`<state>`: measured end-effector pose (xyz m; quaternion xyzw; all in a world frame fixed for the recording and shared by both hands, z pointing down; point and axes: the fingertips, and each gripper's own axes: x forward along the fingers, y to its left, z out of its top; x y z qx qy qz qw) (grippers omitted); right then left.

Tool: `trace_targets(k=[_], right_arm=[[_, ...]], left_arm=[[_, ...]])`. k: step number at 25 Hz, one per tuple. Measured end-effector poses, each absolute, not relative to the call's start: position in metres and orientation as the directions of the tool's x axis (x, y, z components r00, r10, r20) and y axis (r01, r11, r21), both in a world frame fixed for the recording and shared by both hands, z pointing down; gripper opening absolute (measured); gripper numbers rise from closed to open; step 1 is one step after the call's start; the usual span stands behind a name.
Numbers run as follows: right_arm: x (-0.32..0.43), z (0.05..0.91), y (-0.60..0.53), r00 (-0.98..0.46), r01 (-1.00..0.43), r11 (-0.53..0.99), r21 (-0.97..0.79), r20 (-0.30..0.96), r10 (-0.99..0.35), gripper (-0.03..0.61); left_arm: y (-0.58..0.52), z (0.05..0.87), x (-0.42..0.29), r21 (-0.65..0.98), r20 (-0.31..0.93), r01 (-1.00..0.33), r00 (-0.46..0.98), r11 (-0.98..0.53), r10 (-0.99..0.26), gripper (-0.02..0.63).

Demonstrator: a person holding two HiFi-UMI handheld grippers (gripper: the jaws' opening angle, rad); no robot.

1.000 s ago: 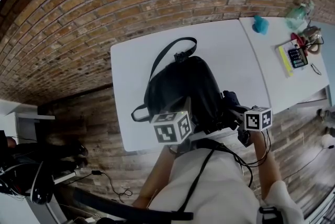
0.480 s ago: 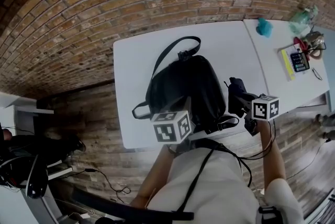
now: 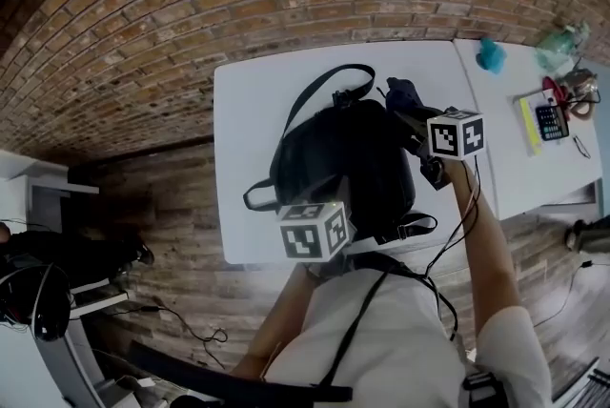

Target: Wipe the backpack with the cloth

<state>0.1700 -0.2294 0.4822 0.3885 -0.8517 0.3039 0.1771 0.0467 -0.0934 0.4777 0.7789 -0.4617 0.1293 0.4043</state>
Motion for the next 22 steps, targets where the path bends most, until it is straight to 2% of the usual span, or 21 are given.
trace_targets(k=[7, 22], right_arm=[[0.149, 0.503, -0.258, -0.607, -0.788, 0.5, -0.359, 0.586, -0.537, 0.037], [0.143, 0.516, -0.237, -0.627, -0.767, 0.514, -0.384, 0.617, -0.476, 0.038]], left_arm=[[-0.097, 0.479, 0.038, 0.511, 0.579, -0.83, 0.524, -0.222, -0.626, 0.005], [-0.104, 0.482, 0.038, 0.525, 0.575, -0.821, 0.537, -0.225, -0.618, 0.005]])
